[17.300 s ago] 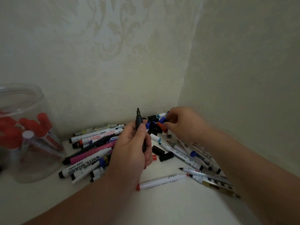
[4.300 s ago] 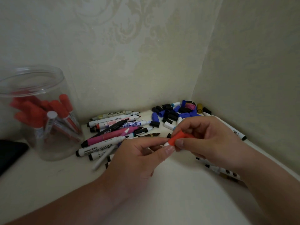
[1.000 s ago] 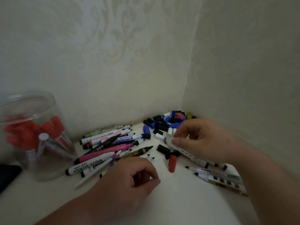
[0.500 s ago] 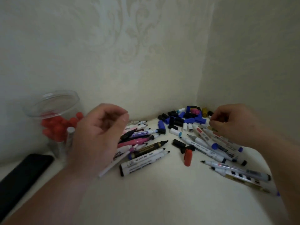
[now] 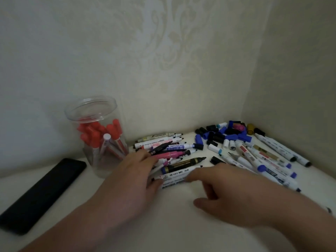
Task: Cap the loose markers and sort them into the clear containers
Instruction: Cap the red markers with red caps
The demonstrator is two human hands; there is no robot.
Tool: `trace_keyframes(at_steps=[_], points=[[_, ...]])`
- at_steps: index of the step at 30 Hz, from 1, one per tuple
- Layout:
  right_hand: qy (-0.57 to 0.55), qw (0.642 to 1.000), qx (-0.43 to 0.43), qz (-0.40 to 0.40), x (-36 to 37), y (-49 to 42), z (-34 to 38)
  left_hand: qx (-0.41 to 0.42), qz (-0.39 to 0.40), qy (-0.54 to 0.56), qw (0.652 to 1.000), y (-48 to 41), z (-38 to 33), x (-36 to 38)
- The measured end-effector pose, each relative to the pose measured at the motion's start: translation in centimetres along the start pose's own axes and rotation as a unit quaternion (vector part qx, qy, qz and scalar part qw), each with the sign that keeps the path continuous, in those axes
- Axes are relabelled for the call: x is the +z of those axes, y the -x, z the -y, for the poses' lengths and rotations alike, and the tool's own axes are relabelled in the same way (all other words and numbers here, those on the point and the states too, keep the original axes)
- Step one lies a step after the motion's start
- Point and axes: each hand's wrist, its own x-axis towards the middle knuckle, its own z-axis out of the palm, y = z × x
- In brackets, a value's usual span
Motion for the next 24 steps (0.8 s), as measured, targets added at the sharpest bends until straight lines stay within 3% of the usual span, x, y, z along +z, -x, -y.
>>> trace_keyframes(at_steps=[10,18,21,24], points=[[0.058,0.995,-0.002,-0.085,4.3,-3.4,1.7,0.024,-0.029,0.021,0.999,-1.1,-0.9,1.6],[0.029,0.989,0.032,-0.141,4.7,-3.4,1.8,0.006,-0.052,0.048,0.997,-3.3,0.5,-0.5],[0.026,0.990,0.022,-0.138,5.0,-3.2,2.7,-0.002,-0.078,0.042,0.996,-4.6,1.0,-0.3],[0.047,0.991,0.019,-0.123,5.2,-3.5,3.2,0.007,-0.040,0.049,0.998,-3.9,0.7,1.6]])
